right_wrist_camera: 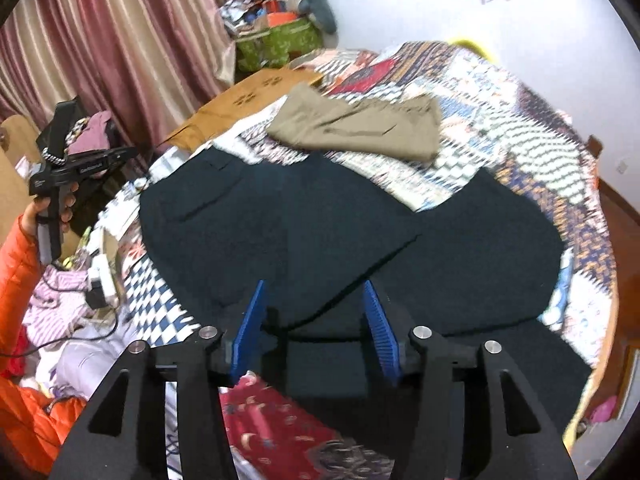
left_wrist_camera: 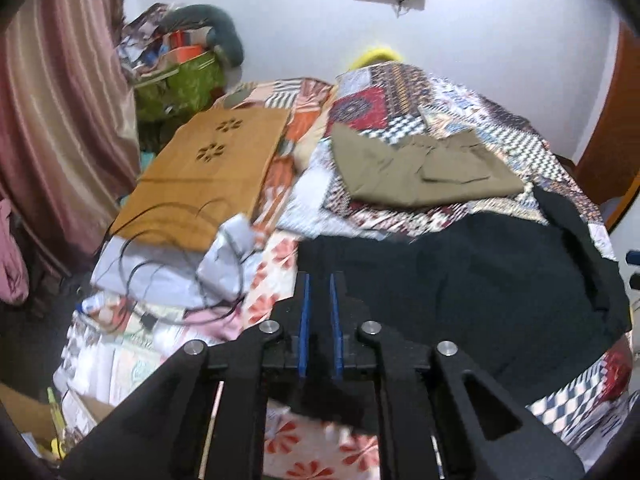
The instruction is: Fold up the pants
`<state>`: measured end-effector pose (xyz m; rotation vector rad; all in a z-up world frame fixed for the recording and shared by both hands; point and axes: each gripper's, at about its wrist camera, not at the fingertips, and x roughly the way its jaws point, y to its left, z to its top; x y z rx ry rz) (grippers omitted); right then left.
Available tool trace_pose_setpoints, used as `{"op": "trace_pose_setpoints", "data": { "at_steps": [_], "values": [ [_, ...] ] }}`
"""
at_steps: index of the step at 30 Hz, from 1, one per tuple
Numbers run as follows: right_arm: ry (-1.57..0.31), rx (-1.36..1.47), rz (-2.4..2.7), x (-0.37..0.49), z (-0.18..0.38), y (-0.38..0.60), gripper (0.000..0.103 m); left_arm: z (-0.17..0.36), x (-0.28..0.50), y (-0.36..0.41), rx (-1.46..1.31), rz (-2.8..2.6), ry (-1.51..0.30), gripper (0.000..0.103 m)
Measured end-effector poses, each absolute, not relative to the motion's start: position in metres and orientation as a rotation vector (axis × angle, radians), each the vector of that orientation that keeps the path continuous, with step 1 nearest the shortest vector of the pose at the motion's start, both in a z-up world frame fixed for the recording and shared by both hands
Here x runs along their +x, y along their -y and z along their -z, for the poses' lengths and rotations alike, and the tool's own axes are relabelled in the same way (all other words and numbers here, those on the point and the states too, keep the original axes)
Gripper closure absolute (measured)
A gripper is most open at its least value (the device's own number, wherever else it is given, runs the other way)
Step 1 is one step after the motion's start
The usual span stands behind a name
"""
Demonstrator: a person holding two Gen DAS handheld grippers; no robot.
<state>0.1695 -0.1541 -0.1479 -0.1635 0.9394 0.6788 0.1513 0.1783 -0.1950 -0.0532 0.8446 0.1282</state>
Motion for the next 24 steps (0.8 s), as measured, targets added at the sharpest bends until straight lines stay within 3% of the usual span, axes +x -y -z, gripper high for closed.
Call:
{"op": "trace_pose_setpoints", "data": {
  "at_steps": [4, 8, 14, 24],
  "values": [
    [-0.903, -0.127, -0.615, 0.191, 0.137, 0.169, 0.049, 0.190, 0.178, -0.158, -0.066, -0.084, -0.837, 0.066],
    [-0.881, -0.098, -0.546, 0.219, 0.136, 0.183, 0.049, 0.187, 0.204, -0.138, -0.051, -0.045, -0.824, 0.065],
    [-0.899, -0.066, -0.458, 0.264, 0.150, 0.197, 0.049, 0.192, 0.240, -0.117, -0.070, -0.004, -0.816, 0.053],
    [-0.998, -0.045, -0.381, 0.348, 0.202, 0.196, 0.049, 0.228, 0.290, -0.102, -0.063, 0.016, -0.875, 0.048]
  ]
}}
